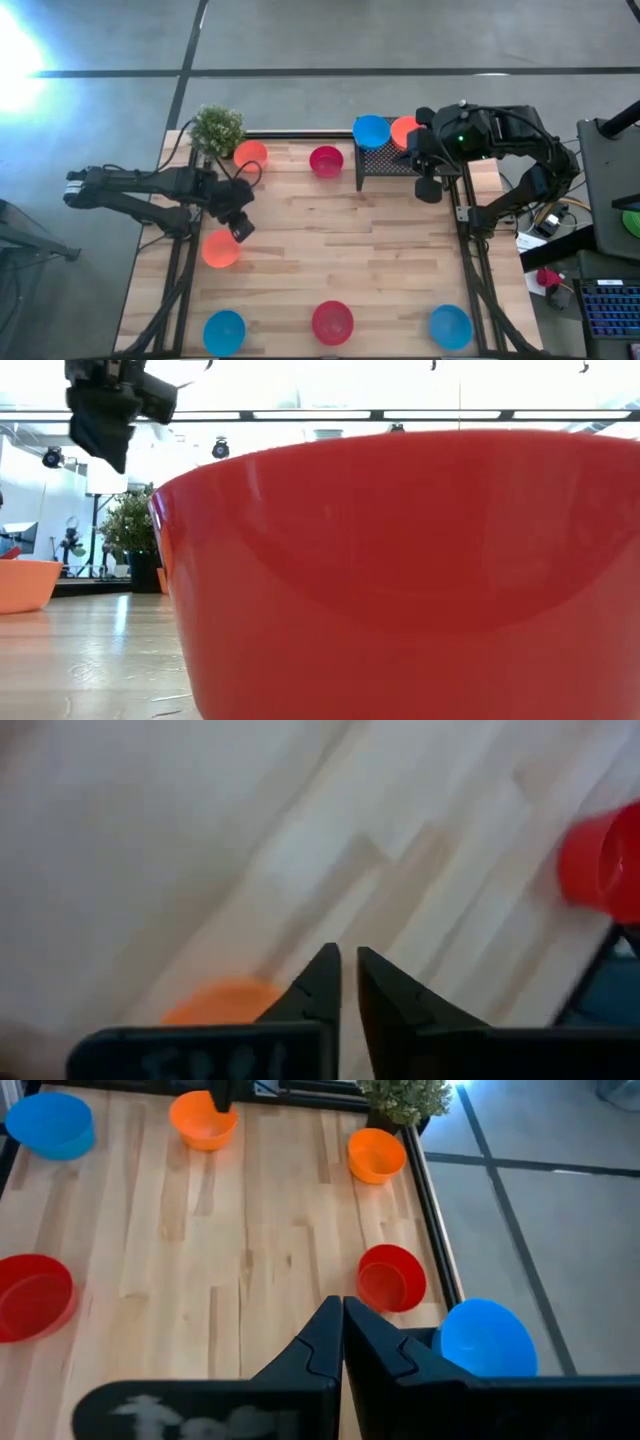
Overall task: Pick & Place Mini bowls
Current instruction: Stack the bottom orange bowl on the orange bowl
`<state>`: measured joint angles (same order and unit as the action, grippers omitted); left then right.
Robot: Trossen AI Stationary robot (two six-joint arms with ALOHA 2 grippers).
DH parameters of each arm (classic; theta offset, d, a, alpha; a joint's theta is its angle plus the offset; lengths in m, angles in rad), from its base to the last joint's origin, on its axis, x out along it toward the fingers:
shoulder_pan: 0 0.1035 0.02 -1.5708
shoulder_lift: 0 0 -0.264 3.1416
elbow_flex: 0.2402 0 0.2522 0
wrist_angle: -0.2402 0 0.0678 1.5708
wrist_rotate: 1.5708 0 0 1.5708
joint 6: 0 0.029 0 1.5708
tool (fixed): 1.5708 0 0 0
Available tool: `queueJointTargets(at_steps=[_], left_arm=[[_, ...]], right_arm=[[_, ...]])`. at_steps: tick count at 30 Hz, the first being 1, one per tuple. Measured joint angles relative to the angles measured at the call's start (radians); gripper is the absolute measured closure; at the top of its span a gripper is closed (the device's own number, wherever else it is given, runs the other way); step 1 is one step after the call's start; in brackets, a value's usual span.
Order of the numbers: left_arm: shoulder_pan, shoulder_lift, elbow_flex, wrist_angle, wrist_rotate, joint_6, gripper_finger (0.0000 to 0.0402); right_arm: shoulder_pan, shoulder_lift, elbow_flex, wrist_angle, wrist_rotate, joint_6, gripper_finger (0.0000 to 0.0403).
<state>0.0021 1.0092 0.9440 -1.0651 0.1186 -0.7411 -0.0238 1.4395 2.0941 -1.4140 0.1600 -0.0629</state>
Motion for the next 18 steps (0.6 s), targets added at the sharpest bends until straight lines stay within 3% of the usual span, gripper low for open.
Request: queueJointTargets(at_steps=[9, 18], left_arm=[[-0.002, 0.015, -0.085, -0.033, 0.020, -0.174, 0.0297], [-0.006, 0.038, -0.225, 0.009, 0.136, -0.285, 0.0289]], right_arm=[[0.000, 0.000, 0.000, 0.001, 0.000, -0.018, 0.0394], [0.000, 0.000, 0.000, 0.007, -0.001, -0.018, 0.0394]])
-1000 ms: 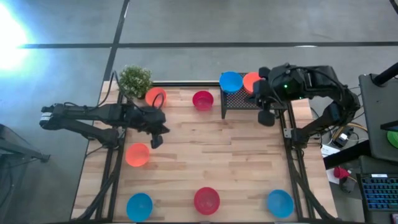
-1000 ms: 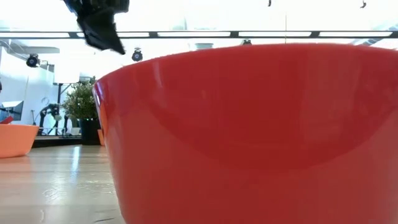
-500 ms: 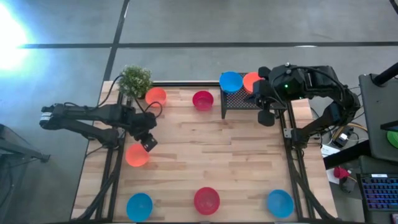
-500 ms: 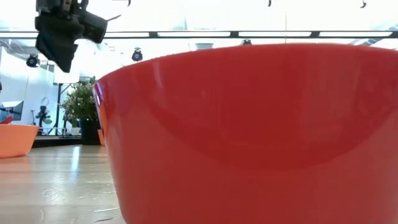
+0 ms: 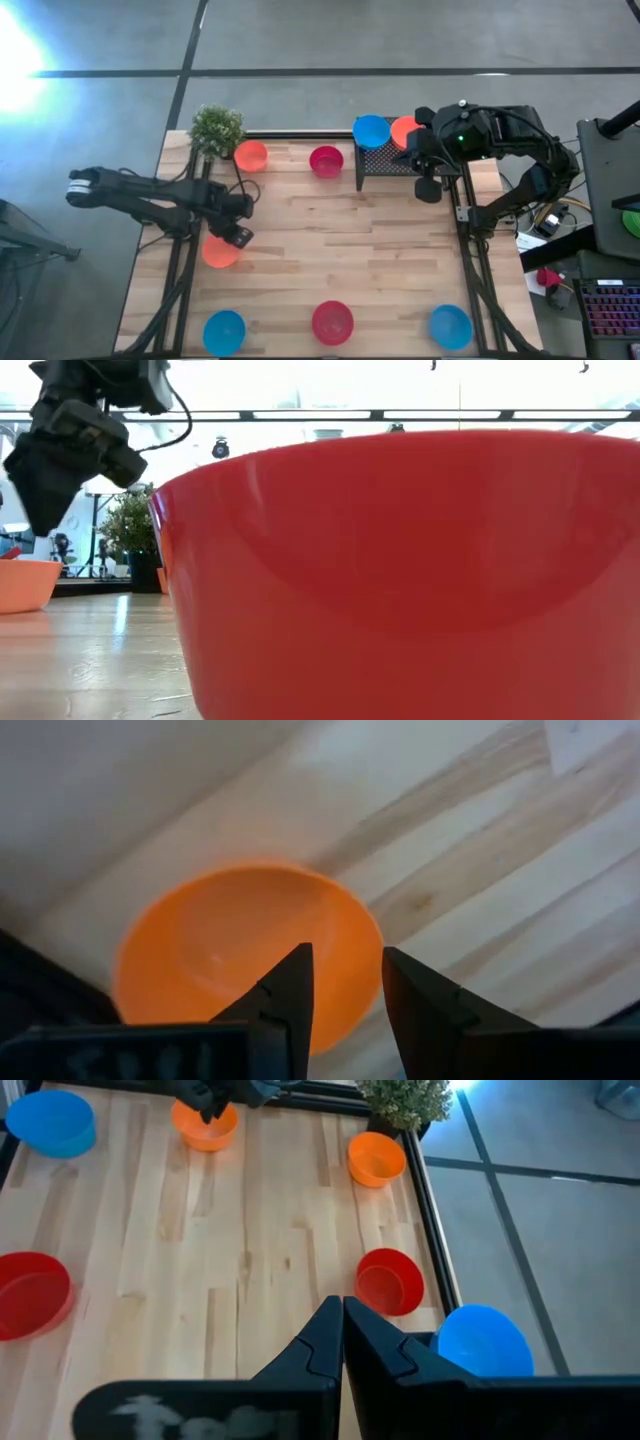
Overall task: Pick & Place Mini bowls
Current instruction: Stack the bottom orange bowl on the orange bowl
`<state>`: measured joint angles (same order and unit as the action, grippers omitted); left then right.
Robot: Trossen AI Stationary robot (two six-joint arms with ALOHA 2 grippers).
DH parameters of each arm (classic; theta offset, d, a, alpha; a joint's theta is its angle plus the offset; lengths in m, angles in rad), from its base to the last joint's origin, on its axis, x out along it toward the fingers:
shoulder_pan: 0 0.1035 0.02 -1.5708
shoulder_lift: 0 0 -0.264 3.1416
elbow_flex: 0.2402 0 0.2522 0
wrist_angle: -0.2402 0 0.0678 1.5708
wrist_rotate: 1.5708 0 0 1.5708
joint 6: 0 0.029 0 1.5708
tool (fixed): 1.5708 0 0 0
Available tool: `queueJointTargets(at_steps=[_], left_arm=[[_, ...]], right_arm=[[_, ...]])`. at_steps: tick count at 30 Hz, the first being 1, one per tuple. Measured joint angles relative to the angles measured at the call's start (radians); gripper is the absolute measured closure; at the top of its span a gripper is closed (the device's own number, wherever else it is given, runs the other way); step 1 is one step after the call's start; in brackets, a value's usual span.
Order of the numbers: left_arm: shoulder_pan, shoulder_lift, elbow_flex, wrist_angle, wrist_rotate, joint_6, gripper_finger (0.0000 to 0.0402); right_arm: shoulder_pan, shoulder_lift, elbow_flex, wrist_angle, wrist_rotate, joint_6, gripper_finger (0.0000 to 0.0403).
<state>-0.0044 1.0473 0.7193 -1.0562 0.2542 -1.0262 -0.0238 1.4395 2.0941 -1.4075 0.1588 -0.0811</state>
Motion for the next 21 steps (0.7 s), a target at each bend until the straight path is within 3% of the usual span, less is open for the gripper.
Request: queueJointTargets(at_steps=[9, 21], left_arm=[[-0.008, 0.000, -0.142, 0.275, 0.051, -0.121, 0.0289], [-0.013, 0.000, -0.183, 0.303, 0.072, -0.163, 0.0289]], right_arm=[[0.000, 0.000, 0.000, 0.000, -0.001, 0.003, 0.0394], [0.000, 0.000, 0.000, 0.005, -0.001, 0.003, 0.0394]])
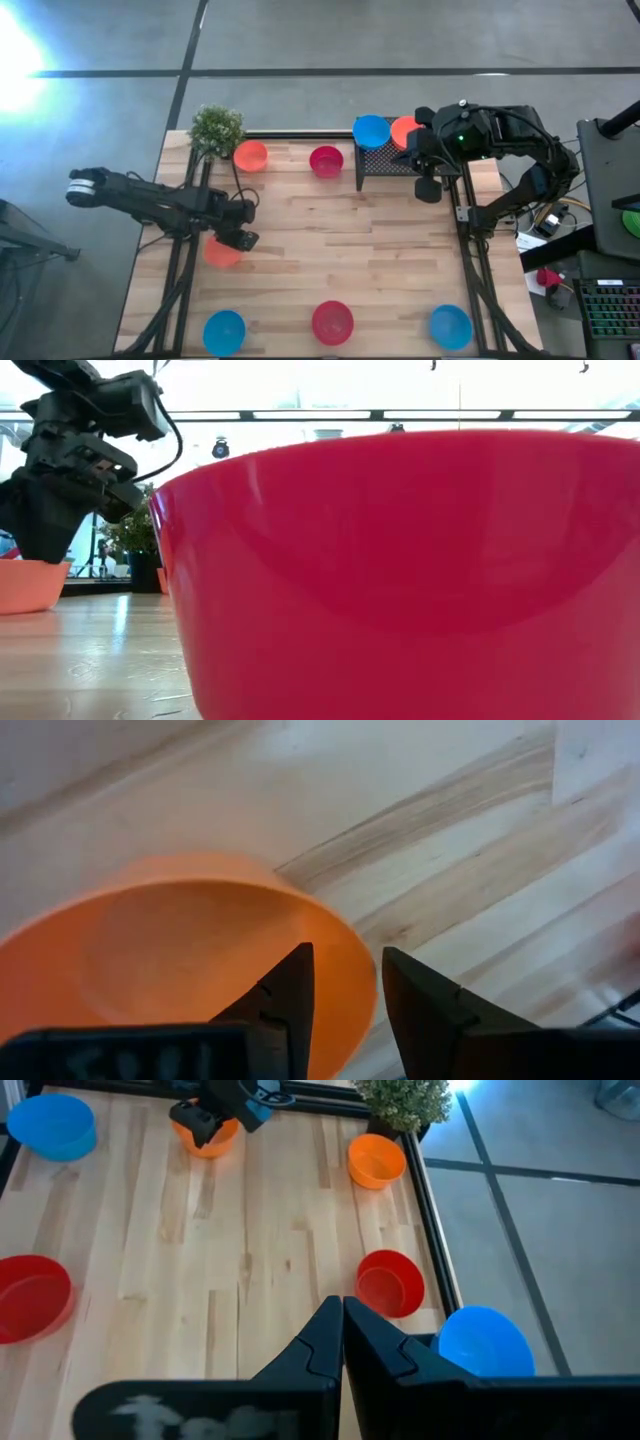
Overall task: Pick & Place Mini bowls
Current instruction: Stack the bottom orange bowl on the orange bowl
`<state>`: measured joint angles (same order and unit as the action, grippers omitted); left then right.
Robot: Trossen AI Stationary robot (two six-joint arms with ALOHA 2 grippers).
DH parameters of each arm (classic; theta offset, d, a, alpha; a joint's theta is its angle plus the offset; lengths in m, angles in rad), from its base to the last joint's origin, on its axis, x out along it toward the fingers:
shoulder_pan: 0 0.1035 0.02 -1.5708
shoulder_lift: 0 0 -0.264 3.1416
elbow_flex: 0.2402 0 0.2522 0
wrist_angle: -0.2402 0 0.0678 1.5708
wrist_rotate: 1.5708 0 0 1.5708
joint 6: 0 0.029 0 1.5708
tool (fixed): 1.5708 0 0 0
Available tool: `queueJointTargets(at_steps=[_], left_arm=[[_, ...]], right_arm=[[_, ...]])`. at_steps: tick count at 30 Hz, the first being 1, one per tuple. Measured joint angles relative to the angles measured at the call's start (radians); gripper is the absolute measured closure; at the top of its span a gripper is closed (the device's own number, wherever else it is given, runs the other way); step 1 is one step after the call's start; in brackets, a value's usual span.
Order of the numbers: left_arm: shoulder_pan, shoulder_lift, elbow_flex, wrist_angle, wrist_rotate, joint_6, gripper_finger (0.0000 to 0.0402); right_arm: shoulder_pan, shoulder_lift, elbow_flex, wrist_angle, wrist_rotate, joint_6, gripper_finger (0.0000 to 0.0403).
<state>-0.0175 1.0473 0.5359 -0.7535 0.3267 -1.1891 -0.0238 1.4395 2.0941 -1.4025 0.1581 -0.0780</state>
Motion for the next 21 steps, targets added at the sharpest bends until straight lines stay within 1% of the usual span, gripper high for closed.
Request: queueJointTargets(at_steps=[8, 15, 18, 21], left_arm=[[-0.004, 0.000, -0.062, 0.094, -0.011, -0.026, 0.0289], [-0.005, 0.000, -0.068, 0.099, -0.020, -0.026, 0.0291], [-0.005, 0.000, -0.067, 0.100, -0.021, -0.019, 0.0305], [-0.005, 0.000, -0.067, 0.100, -0.020, -0.017, 0.0337]], right_arm=[[0.000, 0.000, 0.000, 0.003, 0.000, 0.000, 0.0394], [0.000, 0.000, 0.000, 0.003, 0.000, 0.000, 0.0394], [0.000, 0.000, 0.000, 0.004, 0.000, 0.000, 0.0394], [0.000, 0.000, 0.000, 0.007, 0.000, 0.000, 0.0394]])
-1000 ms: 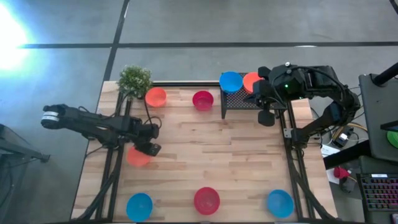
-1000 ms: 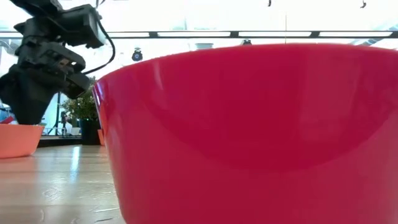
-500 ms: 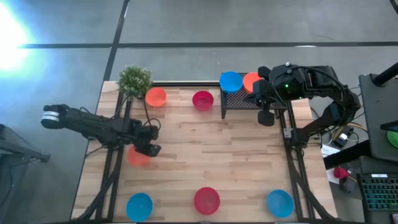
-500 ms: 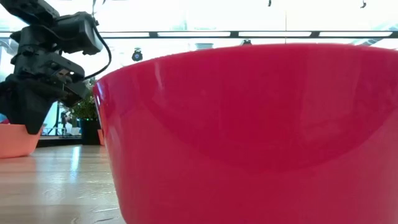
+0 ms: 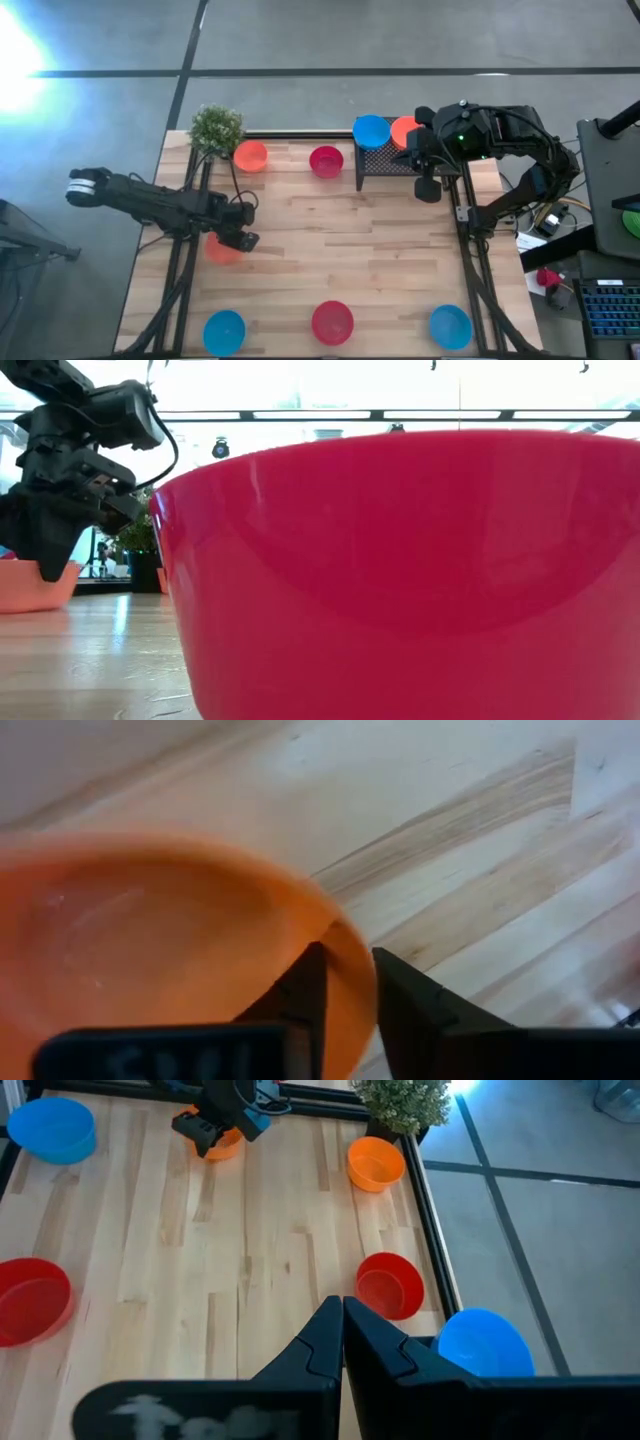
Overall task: Pick & Place Mini bowls
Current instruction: Stack the bottom orange bowl on the orange bowl
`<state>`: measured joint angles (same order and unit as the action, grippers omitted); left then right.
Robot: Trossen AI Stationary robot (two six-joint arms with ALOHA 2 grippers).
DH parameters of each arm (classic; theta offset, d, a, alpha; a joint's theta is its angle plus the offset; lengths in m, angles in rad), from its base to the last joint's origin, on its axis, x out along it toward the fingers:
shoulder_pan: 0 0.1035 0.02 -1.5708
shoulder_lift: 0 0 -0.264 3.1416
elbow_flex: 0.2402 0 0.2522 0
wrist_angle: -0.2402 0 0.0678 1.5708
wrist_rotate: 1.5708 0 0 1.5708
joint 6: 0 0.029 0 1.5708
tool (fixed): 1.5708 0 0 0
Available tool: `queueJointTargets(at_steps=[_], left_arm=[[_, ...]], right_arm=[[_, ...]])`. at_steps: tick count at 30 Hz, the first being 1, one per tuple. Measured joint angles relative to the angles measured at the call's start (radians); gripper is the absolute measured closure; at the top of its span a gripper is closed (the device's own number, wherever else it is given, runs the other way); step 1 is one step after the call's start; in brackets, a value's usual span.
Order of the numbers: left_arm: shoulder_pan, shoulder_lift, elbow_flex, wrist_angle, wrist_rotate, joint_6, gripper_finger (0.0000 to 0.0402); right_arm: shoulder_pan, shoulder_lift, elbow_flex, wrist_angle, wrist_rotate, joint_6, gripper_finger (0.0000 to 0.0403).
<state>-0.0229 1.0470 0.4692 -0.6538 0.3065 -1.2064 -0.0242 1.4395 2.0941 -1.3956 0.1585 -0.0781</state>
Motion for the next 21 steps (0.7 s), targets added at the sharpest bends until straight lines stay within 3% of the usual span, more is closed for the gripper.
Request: queueJointTargets(at_steps=[4, 12, 21], left_arm=[[-0.001, -0.002, 0.007, -0.003, 0.003, -0.002, 0.0388], [-0.001, 0.000, 0.130, -0.019, -0.022, 0.102, 0.0400], [-0.016, 0.013, 0.411, -0.128, -0.217, 0.365, 0.0401]], right_arm=[[0.000, 0.000, 0.000, 0.000, 0.000, 0.000, 0.0394], [0.000, 0.000, 0.000, 0.033, 0.001, -0.004, 0.0394], [0.000, 0.000, -0.018, 0.046, 0.001, -0.003, 0.0394]])
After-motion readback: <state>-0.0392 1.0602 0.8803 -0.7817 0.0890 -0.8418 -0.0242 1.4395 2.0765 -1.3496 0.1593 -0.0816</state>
